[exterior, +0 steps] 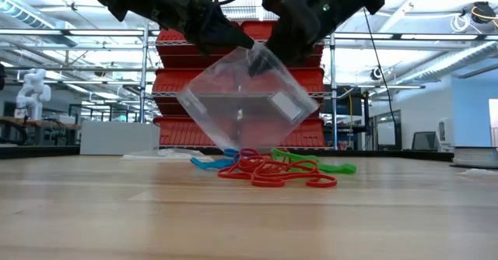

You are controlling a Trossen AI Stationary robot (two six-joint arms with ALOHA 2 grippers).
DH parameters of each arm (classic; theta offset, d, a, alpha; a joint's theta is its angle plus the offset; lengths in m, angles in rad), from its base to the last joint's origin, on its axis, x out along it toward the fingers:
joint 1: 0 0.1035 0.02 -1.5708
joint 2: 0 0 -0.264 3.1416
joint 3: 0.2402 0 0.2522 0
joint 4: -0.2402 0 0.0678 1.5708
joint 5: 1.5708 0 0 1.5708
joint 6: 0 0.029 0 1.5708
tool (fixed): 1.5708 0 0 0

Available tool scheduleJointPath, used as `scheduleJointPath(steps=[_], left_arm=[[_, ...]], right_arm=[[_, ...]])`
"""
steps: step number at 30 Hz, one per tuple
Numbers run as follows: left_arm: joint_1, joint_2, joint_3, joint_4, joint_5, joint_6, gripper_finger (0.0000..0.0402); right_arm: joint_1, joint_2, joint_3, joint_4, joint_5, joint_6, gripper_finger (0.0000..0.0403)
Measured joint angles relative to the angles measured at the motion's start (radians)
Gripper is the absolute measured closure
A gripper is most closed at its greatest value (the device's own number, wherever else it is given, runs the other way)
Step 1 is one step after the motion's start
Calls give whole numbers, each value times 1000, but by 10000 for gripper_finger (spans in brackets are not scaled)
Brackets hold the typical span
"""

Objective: Sort rubber bands
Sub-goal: Open the top right transparent zip lock bag

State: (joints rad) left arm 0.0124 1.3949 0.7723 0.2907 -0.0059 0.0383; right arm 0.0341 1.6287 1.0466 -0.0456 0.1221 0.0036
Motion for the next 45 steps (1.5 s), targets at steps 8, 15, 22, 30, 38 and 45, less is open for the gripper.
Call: scheduleJointPath(steps=[8,15,22,30,38,45], left_arm=[[0,-1,0,13,-42,1,402],[0,-5,-3,9,-60,-4,402],[6,-28,-45,65,-105,-6,402],[8,-53,-45,71,-103,-6,402],[7,-53,-45,107,-103,-7,402],[7,-53,-45,121,-104,-9,402]], right_arm=[[-2,0,0,5,-45,61,263],[-16,-3,0,-10,-16,62,250],[-69,-4,2,-9,-23,82,236],[-69,-4,2,59,-19,27,319],[-70,4,2,111,-17,5,399],[-82,45,1,156,-27,10,357]])
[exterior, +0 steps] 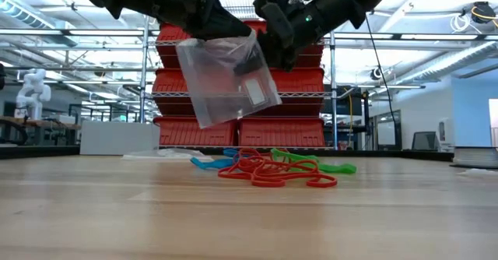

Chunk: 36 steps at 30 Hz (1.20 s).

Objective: Sort rubber bands
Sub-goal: Open the top right transparent zip lock bag, then put the green rubber band into the top right transparent zip lock bag

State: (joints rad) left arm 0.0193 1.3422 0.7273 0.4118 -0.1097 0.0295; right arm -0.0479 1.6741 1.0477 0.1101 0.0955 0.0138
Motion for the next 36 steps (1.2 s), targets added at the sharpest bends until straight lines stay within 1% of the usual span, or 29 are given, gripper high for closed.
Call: scheduleJointPath(steps=[7,10,12,16,26,30,34,36], left_arm=[[24,1,0,-25,1,2,402],[36,1,-5,-44,0,2,402],[39,1,-18,-42,0,1,402],[42,1,-37,-43,0,-13,402],[59,1,-75,-25,-3,-16,401],[76,-25,-82,-34,-12,7,402],[90,-84,-81,-42,-12,32,402],[94,-123,-81,-82,-12,38,402]], right_arm=[[-2,-7,0,-28,-25,30,238],[-5,-29,0,-66,-25,30,204],[-5,-47,0,-91,-26,29,190],[-4,-87,0,-128,-27,19,177],[-6,-198,0,-194,-18,-31,176],[-5,-264,15,-287,11,-35,176],[-6,-310,15,-410,11,-27,176],[-6,-315,15,-484,6,-20,176]])
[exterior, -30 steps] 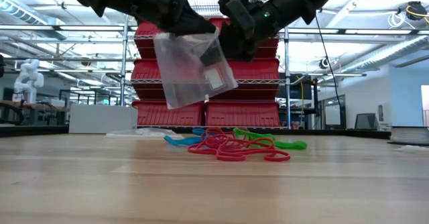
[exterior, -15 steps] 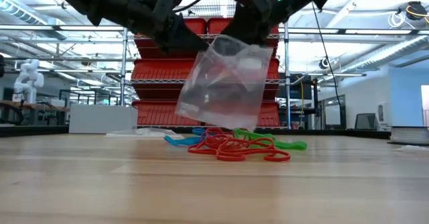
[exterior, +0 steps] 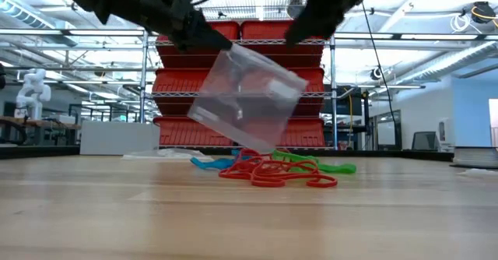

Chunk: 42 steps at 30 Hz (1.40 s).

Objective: Sort rubber bands
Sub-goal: Put the green rubber band into the top right transparent zip lock bag

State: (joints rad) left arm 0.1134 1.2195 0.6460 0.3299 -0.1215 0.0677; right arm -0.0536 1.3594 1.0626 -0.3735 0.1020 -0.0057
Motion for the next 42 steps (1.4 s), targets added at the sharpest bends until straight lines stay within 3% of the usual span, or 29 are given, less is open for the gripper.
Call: scheduleJointPath(steps=[5,14,23,27,34,42], left_arm=[[4,-87,1,-82,0,17,402],[4,-124,-28,-104,0,11,402],[7,-123,-157,70,-6,-46,401],[17,-123,-165,83,-7,-61,402],[24,-123,-165,91,-7,-59,402],[24,-123,-165,91,-7,-53,402]], right_arm=[[-4,39,-69,-56,-61,45,176],[-5,219,-209,198,-82,50,176],[-4,379,-208,243,-81,97,183],[-3,411,-204,253,-78,119,230],[7,399,-183,228,-110,125,389],[64,286,-63,196,-102,113,400]])
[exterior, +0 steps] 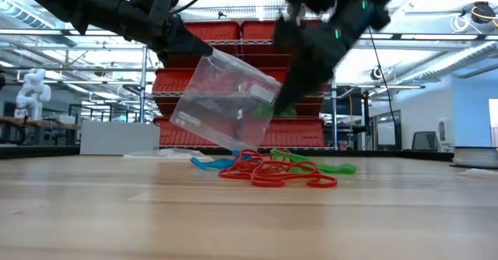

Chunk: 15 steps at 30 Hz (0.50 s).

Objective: Sort rubber bands
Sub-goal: Put the green rubber band into the top right transparent zip lock bag

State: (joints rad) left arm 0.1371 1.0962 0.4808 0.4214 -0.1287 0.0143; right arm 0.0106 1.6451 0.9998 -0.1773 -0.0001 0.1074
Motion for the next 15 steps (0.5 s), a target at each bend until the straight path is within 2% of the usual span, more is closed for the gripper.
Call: scheduleJointPath(steps=[9,15], left_arm=[[-2,1,0,23,23,0,401],[-2,1,0,25,24,0,402]], right_arm=[[33,-37,250,-35,312,-121,402],[-14,-37,287,-52,340,-147,402]])
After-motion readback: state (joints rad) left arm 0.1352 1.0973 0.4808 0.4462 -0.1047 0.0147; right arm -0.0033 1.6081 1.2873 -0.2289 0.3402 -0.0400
